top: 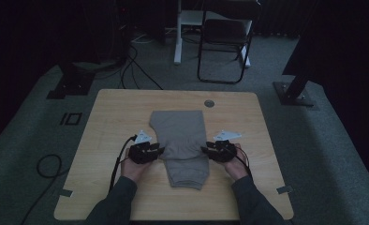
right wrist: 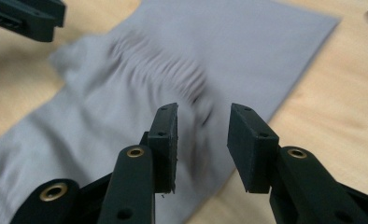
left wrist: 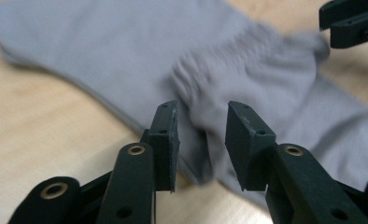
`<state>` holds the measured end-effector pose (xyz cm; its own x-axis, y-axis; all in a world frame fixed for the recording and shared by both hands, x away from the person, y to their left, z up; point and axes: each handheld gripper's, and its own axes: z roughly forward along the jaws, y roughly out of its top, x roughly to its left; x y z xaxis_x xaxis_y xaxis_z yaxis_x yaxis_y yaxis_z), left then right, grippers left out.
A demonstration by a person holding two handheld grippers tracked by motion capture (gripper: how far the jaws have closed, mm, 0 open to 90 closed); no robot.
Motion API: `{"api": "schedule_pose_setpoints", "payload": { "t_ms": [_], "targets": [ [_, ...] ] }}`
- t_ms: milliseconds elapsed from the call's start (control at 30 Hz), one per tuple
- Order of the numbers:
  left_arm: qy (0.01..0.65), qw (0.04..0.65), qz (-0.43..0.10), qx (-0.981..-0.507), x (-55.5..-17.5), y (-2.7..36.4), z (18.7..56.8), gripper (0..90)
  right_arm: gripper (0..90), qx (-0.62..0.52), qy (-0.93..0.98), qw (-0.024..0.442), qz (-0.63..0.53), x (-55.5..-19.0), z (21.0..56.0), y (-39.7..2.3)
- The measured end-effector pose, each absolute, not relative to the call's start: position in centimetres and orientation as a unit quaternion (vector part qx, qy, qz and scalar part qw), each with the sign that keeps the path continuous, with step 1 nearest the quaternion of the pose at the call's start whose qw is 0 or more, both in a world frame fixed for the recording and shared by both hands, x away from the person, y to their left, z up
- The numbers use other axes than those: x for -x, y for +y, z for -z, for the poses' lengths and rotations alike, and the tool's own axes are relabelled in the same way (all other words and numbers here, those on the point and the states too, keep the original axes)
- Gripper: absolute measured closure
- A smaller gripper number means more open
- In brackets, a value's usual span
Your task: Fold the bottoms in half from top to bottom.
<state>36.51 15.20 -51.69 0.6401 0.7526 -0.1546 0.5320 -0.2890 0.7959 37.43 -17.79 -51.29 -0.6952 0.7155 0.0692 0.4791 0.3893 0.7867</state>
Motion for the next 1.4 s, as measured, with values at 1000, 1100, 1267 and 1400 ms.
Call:
{"api": "schedule_pose_setpoints", "payload": {
  "t_ms": [1000,1100,1267,1400],
  "targets": [
    [0.365,0.411,-0.088,-0.831,-36.6,11.7,54.1,77.5,74.4,-0.368,0.834,0.061,-0.408,-39.0,53.8,-17.1],
    [0.359,0.407,-0.085,-0.836,-36.2,11.9,54.4,77.4,72.7,-0.366,0.828,0.066,-0.419,-38.8,53.6,-17.5],
    [0.353,0.401,-0.084,-0.841,-35.8,11.9,54.8,77.2,72.8,-0.394,0.805,0.096,-0.432,-39.3,52.8,-18.0],
    [0.343,0.401,-0.082,-0.846,-35.5,11.9,54.9,76.1,72.6,-0.41,0.798,0.118,-0.426,-40.4,52.2,-17.5]
  ]
}}
